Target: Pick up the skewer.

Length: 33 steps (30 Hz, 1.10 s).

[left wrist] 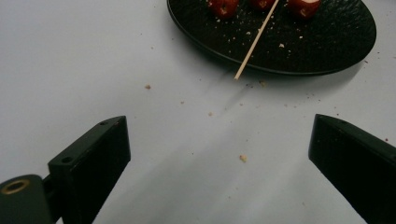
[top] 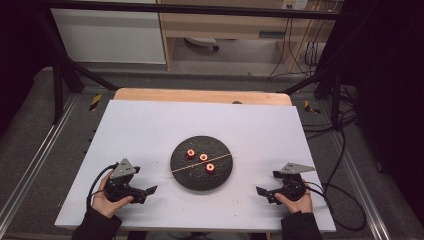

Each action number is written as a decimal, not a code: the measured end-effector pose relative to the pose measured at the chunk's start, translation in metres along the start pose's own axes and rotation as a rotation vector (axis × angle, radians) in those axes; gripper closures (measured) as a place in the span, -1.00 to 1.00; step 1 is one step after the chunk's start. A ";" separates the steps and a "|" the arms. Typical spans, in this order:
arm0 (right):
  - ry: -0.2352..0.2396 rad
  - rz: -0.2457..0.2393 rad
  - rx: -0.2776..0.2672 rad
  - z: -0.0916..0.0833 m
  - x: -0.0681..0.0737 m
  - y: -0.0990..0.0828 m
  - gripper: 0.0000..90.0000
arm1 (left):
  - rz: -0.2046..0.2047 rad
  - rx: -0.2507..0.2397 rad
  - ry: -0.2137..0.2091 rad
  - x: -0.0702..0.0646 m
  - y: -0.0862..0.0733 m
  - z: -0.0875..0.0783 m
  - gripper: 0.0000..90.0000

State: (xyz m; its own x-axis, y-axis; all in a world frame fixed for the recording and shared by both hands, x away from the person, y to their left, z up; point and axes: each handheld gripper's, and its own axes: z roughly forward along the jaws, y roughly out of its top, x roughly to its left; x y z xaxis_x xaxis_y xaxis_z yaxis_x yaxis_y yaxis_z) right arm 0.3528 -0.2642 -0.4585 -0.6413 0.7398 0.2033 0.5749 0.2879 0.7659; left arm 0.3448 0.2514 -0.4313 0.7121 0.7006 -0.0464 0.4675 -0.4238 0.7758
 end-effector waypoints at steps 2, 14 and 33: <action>0.000 -0.004 -0.002 0.000 0.000 0.000 -0.97 | 0.003 0.001 0.001 -0.001 0.004 0.000 -0.88; 0.000 -0.004 -0.002 0.001 0.000 0.000 -0.97 | 0.031 0.005 -0.012 -0.011 0.030 0.010 -0.86; 0.002 -0.003 0.002 0.001 0.000 0.000 -0.97 | 0.087 0.080 -0.038 -0.022 0.060 0.038 -0.80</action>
State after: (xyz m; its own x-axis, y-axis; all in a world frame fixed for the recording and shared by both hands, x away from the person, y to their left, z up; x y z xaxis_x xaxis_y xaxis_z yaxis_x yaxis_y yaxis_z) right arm 0.3533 -0.2636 -0.4594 -0.6444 0.7375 0.2021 0.5735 0.2913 0.7656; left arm 0.3770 0.1884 -0.4078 0.7705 0.6374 -0.0058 0.4422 -0.5279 0.7252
